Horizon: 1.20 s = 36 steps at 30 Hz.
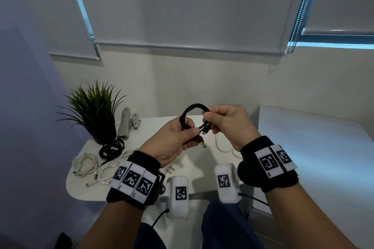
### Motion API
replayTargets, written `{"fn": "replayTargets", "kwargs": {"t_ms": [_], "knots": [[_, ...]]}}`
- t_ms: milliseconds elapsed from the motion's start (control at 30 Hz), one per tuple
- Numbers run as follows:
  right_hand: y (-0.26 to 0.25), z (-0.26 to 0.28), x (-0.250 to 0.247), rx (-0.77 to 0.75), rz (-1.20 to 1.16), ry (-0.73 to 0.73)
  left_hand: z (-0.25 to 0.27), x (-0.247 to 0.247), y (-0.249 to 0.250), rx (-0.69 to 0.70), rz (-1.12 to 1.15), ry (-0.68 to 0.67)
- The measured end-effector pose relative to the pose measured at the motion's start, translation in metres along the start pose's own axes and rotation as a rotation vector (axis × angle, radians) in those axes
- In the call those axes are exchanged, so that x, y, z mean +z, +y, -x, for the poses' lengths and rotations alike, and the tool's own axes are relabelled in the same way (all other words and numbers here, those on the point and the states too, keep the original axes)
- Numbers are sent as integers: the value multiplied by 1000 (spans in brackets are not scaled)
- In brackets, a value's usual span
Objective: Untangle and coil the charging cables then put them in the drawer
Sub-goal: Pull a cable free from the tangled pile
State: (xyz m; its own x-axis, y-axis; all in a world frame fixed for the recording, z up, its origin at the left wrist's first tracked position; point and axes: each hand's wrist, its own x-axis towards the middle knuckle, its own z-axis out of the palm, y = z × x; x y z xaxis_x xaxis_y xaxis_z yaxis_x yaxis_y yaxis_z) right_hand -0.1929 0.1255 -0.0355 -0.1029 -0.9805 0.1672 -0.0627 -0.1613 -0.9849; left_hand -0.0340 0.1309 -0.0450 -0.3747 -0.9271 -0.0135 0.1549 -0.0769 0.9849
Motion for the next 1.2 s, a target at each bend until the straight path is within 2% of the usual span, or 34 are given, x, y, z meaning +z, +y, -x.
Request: {"fn": "replayTargets", "kwargs": {"t_ms": [133, 267, 400, 567, 700, 800, 900, 1033, 1200], "knots": [[-1, 0, 0, 12, 14, -29, -3, -5, -1, 139, -287, 158], [-2, 0, 2, 63, -65, -20, -4, 1, -4, 216, -280, 294], [-1, 1, 3, 79, -82, 12, -5, 9, -10, 239, -240, 368], [1, 1, 2, 74, -51, 22, -7, 11, -13, 229, -214, 363], [5, 0, 3, 71, -47, 62, -5, 9, -15, 214, -181, 275], [8, 0, 4, 71, -65, 77, -6, 8, -14, 203, -192, 300], [10, 0, 3, 73, -94, 14, -8, 6, -15, 199, -169, 362], [11, 6, 2, 53, -62, -189, -11, 4, -16, 164, -73, 382], [9, 3, 7, 25, -58, -113, -6, 6, -11, 133, -83, 328]]}}
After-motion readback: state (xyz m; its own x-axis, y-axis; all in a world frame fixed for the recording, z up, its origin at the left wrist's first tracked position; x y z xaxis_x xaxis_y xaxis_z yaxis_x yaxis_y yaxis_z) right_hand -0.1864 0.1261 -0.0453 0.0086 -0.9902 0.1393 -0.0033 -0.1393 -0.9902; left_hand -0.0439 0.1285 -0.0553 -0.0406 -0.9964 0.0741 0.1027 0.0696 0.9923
